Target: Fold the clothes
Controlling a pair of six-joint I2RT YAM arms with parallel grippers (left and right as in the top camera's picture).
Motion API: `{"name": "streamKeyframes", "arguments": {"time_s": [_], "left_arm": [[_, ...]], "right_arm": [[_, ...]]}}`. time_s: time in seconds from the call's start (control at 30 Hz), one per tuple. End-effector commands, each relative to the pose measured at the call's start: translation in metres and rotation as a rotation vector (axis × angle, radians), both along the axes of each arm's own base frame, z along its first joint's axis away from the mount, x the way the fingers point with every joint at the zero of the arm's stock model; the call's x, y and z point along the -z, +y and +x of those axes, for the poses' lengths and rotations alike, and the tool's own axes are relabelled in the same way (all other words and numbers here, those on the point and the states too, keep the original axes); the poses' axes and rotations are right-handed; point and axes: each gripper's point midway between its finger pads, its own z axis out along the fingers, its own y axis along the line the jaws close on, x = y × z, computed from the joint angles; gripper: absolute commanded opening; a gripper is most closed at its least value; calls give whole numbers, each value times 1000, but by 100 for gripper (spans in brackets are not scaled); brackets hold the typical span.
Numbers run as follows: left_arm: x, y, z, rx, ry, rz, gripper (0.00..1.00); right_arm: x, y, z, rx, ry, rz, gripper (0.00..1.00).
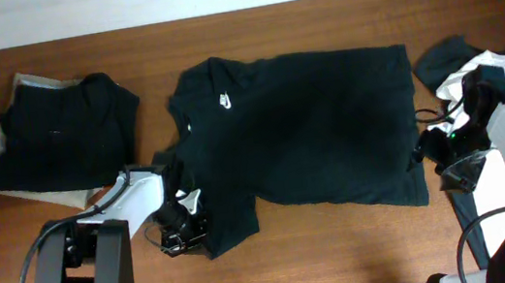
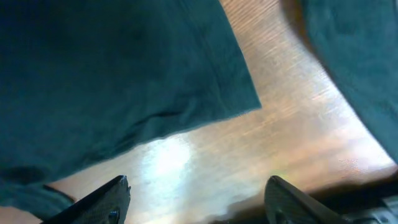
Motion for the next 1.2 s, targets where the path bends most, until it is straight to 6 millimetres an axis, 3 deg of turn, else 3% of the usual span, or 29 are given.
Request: {"name": "streamKeyframes", "arguments": {"time_s": [0.0, 0.07, 0.13, 0.17, 0.33, 0.47, 0.5, 0.6, 0.8, 0.93, 1.03, 1.17], "left_arm": [[-1, 8, 17, -1, -31, 42, 0], [-4, 8, 16, -1, -20, 44, 0], [-5, 9, 12, 2, -4, 46, 0], [-7, 9, 11, 4, 0, 47, 1], [-22, 8, 16, 9, -64, 34, 0], [-44, 13, 22, 14, -162, 52, 1], [-49, 13, 23, 14, -183, 50, 1], [-58, 13, 21, 13, -207, 46, 1], [-68, 22, 12, 8, -202, 75, 1], [-89, 33, -1, -31, -157, 83, 1], [-110, 38, 16, -39, -256, 103, 1], [-119, 34, 65, -51, -445, 87, 0]], "right_arm": [[24, 9, -17, 53, 47, 35, 62], [45, 12, -24, 98, 59, 37, 58], [64, 15, -19, 119, 7, 51, 57], [79, 16, -19, 170, -11, 42, 52], [99, 12, -11, 196, -86, 18, 44], [102, 9, -16, 197, -71, -5, 13], [102, 10, -18, 196, -65, -3, 6], [96, 11, -22, 186, -35, 4, 4], [48, 11, -23, 31, 29, 37, 4], [15, 49, -39, -71, 45, 259, 4], [8, 52, -47, -85, 53, 267, 4], [14, 42, -18, -59, -64, 217, 4]]}}
